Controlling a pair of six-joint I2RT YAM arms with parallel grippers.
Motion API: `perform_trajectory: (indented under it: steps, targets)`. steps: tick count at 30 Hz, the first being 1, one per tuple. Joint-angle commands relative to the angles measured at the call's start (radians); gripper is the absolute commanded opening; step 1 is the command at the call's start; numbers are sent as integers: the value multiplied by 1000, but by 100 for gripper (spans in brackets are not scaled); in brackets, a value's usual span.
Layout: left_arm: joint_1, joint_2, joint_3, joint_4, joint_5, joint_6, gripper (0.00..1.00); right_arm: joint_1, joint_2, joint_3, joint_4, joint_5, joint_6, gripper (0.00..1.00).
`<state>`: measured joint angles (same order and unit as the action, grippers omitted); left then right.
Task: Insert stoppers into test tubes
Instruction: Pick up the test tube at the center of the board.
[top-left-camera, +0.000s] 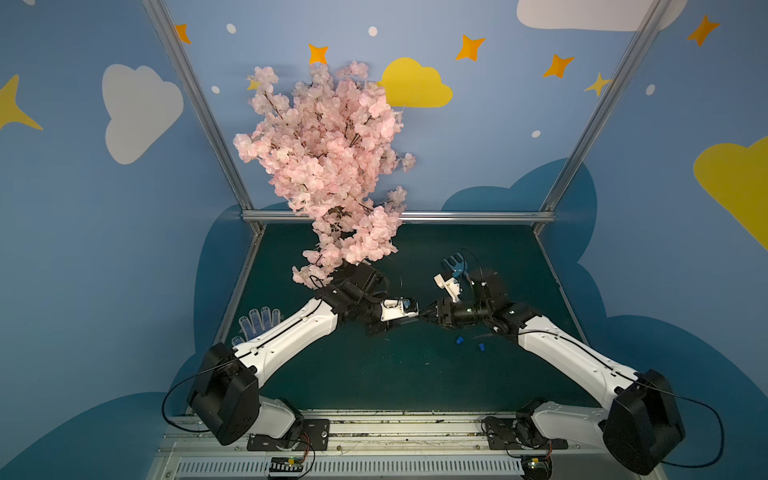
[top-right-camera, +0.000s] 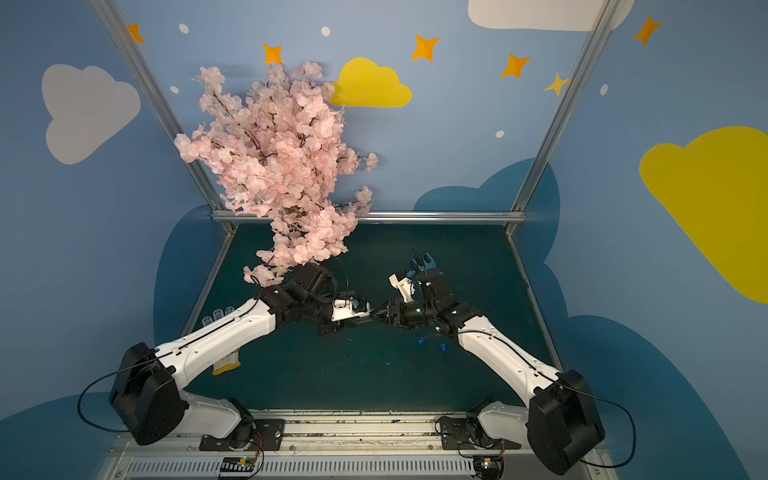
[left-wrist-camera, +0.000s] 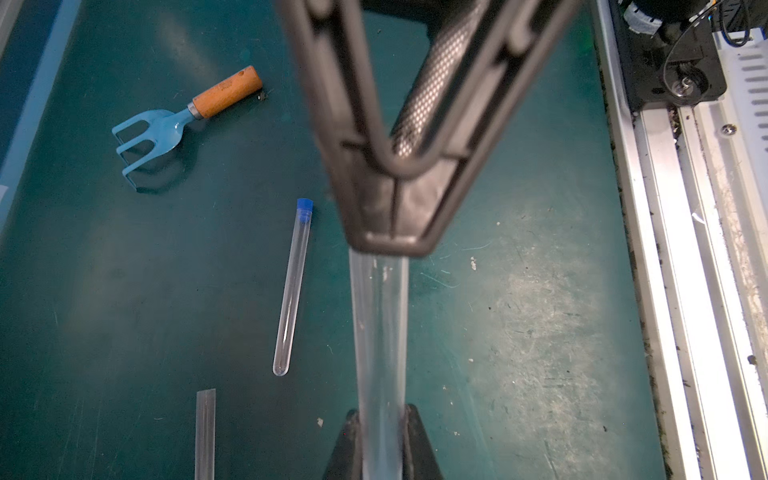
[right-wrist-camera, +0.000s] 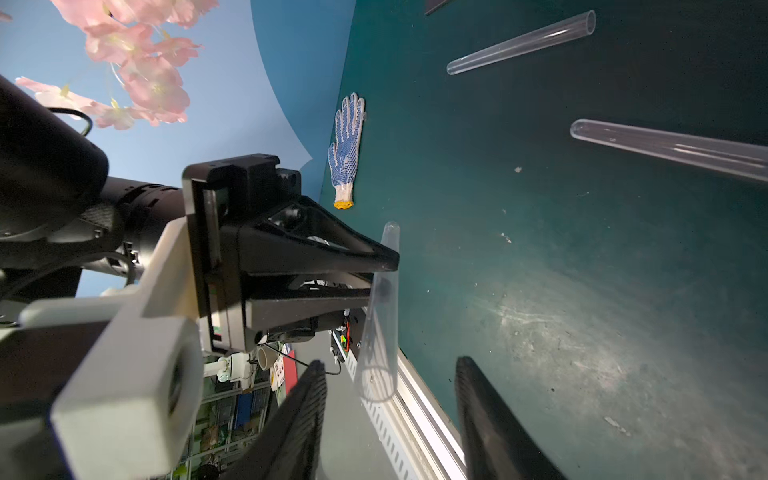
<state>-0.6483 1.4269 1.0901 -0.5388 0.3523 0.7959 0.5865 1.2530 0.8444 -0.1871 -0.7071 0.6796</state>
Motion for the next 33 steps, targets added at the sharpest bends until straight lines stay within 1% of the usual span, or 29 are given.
perform_trajectory:
  steps: [1, 6, 12, 20, 29, 33]
  targets:
    - [-6, 18, 11, 3, 24, -11, 4, 22, 29, 48, 3, 24, -1, 48]
    - [-13, 39, 23, -1, 8, -15, 4, 54, 66, 77, -34, 85, -17, 39]
    - [-19, 57, 34, -14, -8, -6, 4, 66, 99, 100, -52, 98, -26, 31]
    - [-21, 60, 37, -16, -12, -5, 4, 76, 134, 126, -92, 98, -45, 27]
    - [-21, 65, 42, -13, -29, -12, 4, 83, 152, 127, -86, 86, -43, 21]
    - [-21, 69, 47, -15, -30, -14, 4, 84, 160, 126, -80, 81, -43, 16]
